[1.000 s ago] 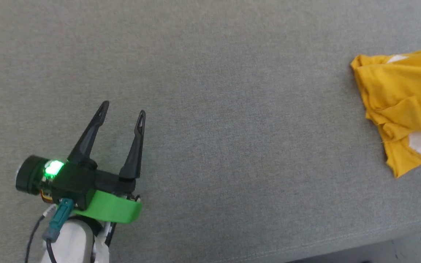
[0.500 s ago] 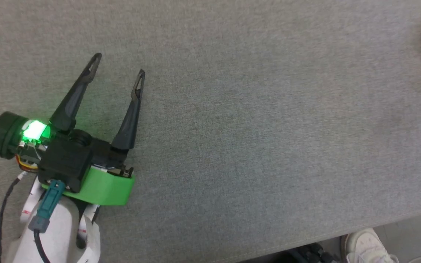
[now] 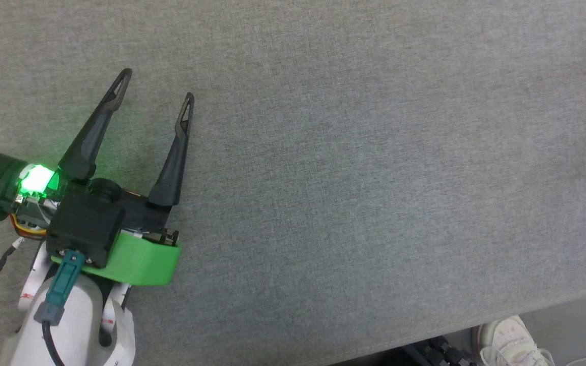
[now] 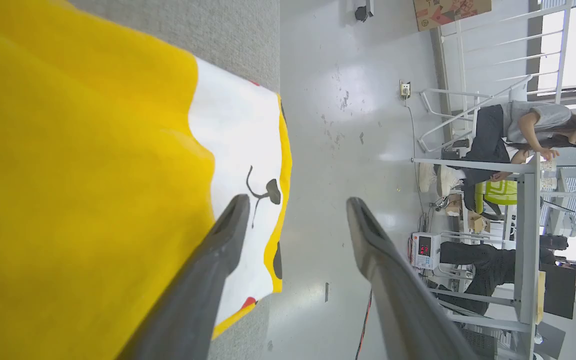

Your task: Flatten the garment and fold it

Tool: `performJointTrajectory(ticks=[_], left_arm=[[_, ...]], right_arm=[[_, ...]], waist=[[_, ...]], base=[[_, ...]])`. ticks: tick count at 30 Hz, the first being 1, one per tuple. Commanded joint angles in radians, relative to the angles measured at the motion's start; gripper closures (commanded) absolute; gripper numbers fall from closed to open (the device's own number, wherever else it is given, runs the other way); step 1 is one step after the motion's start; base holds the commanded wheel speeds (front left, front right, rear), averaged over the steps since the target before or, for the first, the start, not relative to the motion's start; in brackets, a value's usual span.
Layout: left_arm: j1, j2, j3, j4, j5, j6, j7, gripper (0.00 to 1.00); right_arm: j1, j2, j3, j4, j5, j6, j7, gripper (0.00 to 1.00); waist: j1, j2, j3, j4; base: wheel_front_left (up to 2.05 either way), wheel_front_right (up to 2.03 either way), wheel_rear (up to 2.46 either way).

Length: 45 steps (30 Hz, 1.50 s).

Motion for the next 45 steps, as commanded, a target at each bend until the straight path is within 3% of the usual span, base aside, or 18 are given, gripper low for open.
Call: performJointTrajectory(ticks=[1,9,14,18,23,31,37,45], left_arm=[[0.000,-0.001,0.002,0.005,-0.010,0.010,-0.007,0.00],[0.020,-0.042,-0.006,0.080,-0.043,0.038,-0.068,0.00],[0.054,-0.077,-0.012,0.171,-0.064,0.064,-0.133,0.00],[0.085,-0.111,0.011,0.233,-0.084,0.110,-0.165,0.00],[0.132,-0.142,0.028,0.271,-0.118,0.135,-0.195,0.00],[0.204,-0.160,0.042,0.289,-0.155,0.144,-0.208,0.00],[0.264,-0.175,0.050,0.299,-0.160,0.169,-0.212,0.00],[0.304,-0.190,0.045,0.321,-0.163,0.172,-0.215,0.00]], right_arm=[[-0.022,0.008,-0.009,0.011,-0.011,-0.002,-0.013,0.00],[-0.015,0.038,-0.053,0.073,-0.009,-0.002,-0.099,0.00],[0.028,0.114,-0.065,0.098,0.024,-0.002,-0.210,0.00],[0.078,0.197,-0.095,0.078,0.050,-0.002,-0.301,0.00],[0.180,0.338,-0.143,-0.014,0.071,-0.002,-0.377,0.00],[0.359,0.481,-0.145,-0.234,0.130,-0.002,-0.388,0.00],[0.499,0.551,-0.099,-0.412,0.164,-0.002,-0.364,0.00],[0.634,0.589,-0.033,-0.561,0.200,-0.002,-0.348,0.00]], waist=[[-0.0001,-0.0001,-0.022,0.005],[-0.0001,-0.0001,-0.123,0.033],[-0.0001,-0.0001,-0.229,0.062],[-0.0001,-0.0001,-0.314,0.091],[-0.0001,-0.0001,-0.413,0.128],[-0.0001,-0.0001,-0.530,0.182],[-0.0001,-0.0001,-0.608,0.212],[-0.0001,-0.0001,-0.681,0.240]], base=[[0.00,0.00,0.00],[0.00,0.00,0.00],[0.00,0.00,0.00],[0.00,0.00,0.00],[0.00,0.00,0.00],[0.00,0.00,0.00],[0.00,0.00,0.00],[0.00,0.00,0.00]])
